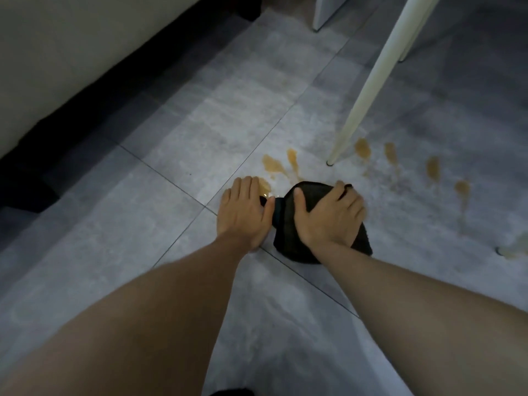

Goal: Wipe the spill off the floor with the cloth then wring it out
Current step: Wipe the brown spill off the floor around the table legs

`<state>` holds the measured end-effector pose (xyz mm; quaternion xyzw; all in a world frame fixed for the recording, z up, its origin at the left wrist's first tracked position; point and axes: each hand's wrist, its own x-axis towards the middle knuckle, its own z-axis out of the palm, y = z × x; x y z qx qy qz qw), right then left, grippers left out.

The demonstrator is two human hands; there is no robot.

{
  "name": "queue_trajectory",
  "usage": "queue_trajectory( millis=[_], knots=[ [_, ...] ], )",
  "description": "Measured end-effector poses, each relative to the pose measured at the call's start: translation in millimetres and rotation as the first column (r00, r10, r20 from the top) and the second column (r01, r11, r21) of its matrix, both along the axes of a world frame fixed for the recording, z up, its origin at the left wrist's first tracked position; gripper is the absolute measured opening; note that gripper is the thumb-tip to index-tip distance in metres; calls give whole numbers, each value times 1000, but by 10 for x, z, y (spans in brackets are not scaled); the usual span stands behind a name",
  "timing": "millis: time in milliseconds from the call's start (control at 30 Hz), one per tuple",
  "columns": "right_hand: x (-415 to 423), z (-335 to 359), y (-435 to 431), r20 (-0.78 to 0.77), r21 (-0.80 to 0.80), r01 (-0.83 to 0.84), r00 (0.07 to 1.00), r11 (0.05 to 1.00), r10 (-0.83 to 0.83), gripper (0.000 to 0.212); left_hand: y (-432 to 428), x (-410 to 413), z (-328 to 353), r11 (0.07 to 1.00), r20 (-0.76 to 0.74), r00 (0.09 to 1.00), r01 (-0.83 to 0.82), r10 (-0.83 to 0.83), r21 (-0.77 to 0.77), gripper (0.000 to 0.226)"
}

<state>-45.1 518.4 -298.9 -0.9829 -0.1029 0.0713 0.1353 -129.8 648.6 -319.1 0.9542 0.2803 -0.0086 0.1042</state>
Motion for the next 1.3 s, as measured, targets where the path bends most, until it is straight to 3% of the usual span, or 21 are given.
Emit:
queue_trajectory(
  millis=[67, 133, 200, 267, 433, 600, 667, 833, 1000, 1100, 1200, 1300],
  knots=[
    [-123, -88, 125, -152, -11, 28, 988, 1000, -30, 112, 5, 19, -61, 993, 7, 995, -98, 99, -71, 74],
    [-138, -213, 309, -197, -26, 54, 979, 998, -58, 115, 96, 27, -143, 985, 9, 989, -149, 151, -83, 78],
    [-106, -307, 452, -135, -22, 14, 991, 1000, -17, 111, 227, 40, -205, 978, 21, 984, -171, 174, -118, 79],
    [-73, -386, 466, -27, -7, -135, 990, 991, 135, 106, 349, 41, -263, 973, 34, 982, -179, 186, -149, 79],
    [-50, -411, 70, 65, -77, -412, 906, 908, 417, 100, 405, -11, -324, 986, 22, 988, -152, 154, -75, 82],
    [213, -400, 554, 44, -81, -381, 922, 921, 385, 96, 436, 5, -331, 987, 53, 988, -140, 144, -73, 82],
    [268, -427, 770, 41, -74, -440, 895, 895, 443, 92, 460, 13, -346, 984, 63, 987, -144, 151, -102, 78],
    [191, -381, 274, 83, -37, -563, 822, 826, 564, 87, 447, 11, -330, 986, 60, 987, -140, 146, -87, 80],
    [466, -359, 758, 10, 21, -285, 959, 958, 285, 103, 448, 8, -338, 984, 89, 983, -149, 158, -97, 84],
    [436, -367, 1210, 20, 1, -437, 899, 899, 437, 93, 448, 18, -340, 970, 139, 970, -173, 198, -173, 87],
    [301, -368, 938, 91, 27, -624, 780, 781, 620, 81, 441, -3, -304, 953, 169, 959, -186, 229, -239, 94],
    [359, -356, 563, 128, -56, -553, 822, 831, 556, 79, 440, -2, -280, 956, 163, 961, -184, 224, -227, 94]
  ],
)
